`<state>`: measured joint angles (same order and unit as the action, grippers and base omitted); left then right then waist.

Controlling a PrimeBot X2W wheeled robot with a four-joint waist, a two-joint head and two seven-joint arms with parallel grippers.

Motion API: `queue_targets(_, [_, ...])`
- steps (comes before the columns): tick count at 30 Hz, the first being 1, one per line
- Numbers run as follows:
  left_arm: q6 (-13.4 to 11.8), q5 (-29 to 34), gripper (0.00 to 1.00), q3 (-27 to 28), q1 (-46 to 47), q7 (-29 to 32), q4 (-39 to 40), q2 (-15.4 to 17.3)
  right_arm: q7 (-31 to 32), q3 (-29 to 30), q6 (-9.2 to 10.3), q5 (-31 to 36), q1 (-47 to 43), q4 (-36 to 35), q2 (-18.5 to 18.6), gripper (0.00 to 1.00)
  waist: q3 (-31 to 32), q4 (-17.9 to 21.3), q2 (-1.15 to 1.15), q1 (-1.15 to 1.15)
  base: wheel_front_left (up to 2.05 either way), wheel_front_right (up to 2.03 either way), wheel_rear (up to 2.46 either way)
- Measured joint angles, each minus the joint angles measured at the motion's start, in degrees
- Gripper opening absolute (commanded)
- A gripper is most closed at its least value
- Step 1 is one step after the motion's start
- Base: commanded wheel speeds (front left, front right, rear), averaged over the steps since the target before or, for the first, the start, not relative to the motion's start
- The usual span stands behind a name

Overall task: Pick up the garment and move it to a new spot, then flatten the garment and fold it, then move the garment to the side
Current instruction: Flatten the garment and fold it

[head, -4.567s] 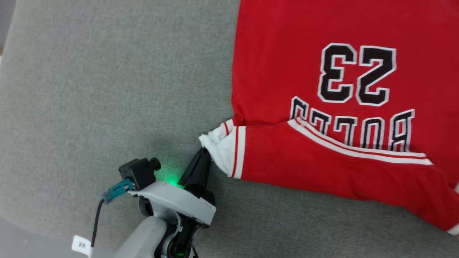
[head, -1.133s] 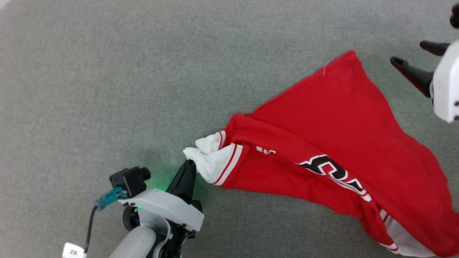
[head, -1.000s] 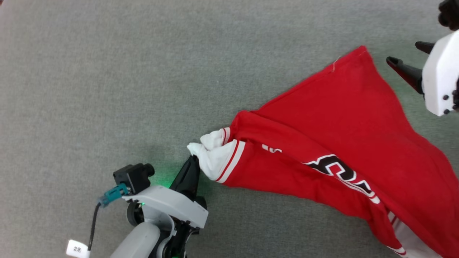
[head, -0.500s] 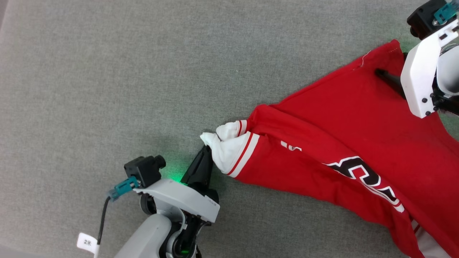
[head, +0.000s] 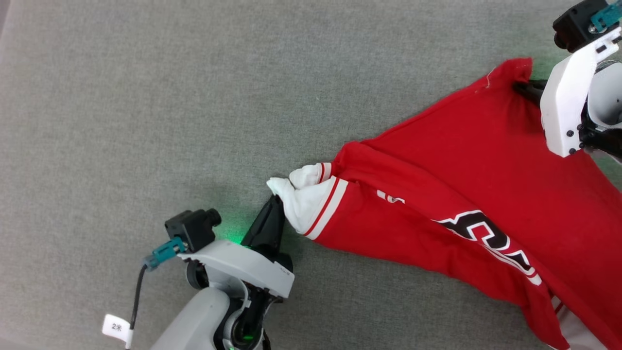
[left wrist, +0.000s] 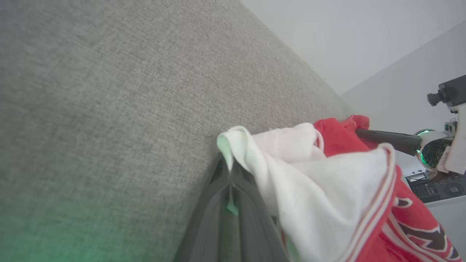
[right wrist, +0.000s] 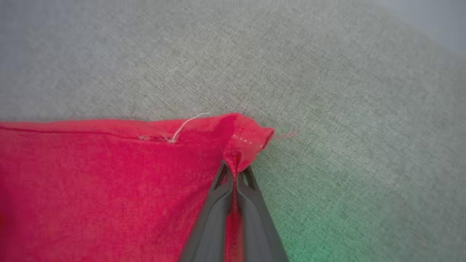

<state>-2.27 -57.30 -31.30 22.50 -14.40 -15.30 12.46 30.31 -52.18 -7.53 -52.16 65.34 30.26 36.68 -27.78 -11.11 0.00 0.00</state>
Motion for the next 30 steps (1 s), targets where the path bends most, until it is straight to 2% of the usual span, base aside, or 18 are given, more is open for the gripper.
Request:
queue_targets(5, [0.24, -0.08, 0.0, 1.03, 0.76, 0.22, 0.19, 1.0, -5.52, 1.85, 0.0, -1.74, -0.24, 2.32, -0.59, 0.0, 1.29, 0.53, 0.0, 0.0, 0.0, 0.0, 0.0])
queue_targets(10, [-0.36, 0.35, 0.0, 3.31, 4.13, 1.79, 2.08, 5.19, -11.98, 6.65, 0.0, -4.43, 0.27, 7.46, 0.24, 0.0, 3.46, 1.96, 0.0, 0.0, 0.0, 0.0, 0.0])
queue_targets(13, [-0.6, 0.32, 0.0, 3.98, 5.91, 2.81, 2.86, 6.15, -14.16, 8.68, 0.01, -5.25, 0.79, 9.42, 0.54, 0.0, 4.04, 2.66, 0.0, 0.0, 0.0, 0.0, 0.0])
queue_targets(16, [-0.79, 0.51, 0.0, 4.94, 10.95, 5.31, 3.31, 8.13, -18.18, 12.8, 0.01, -7.43, 2.04, 13.14, 0.22, 0.0, 4.91, 4.23, 0.0, 0.0, 0.0, 0.0, 0.0])
queue_targets(21, [-0.15, -1.23, 0.0, 7.39, 20.88, 7.97, 0.6, 7.92, -23.45, 16.44, 0.0, -7.7, 5.68, 16.97, -0.88, 0.0, 5.33, 6.15, 0.0, 0.0, 0.0, 0.0, 0.0])
queue_targets(26, [0.85, -4.83, 0.0, 10.49, 34.04, 11.06, -6.47, 6.31, -28.41, 19.68, 0.0, -7.58, 11.9, 19.42, -2.32, 0.0, 4.74, 7.69, 0.0, 0.0, 0.0, 0.0, 0.0])
queue_targets(30, [1.29, -2.32, 0.0, 10.2, 46.43, 11.33, -14.32, 6.08, -31.87, 21.49, -0.01, -6.62, 18.15, 21.92, -3.94, 0.0, 3.69, 8.72, 0.0, 0.0, 0.0, 0.0, 0.0])
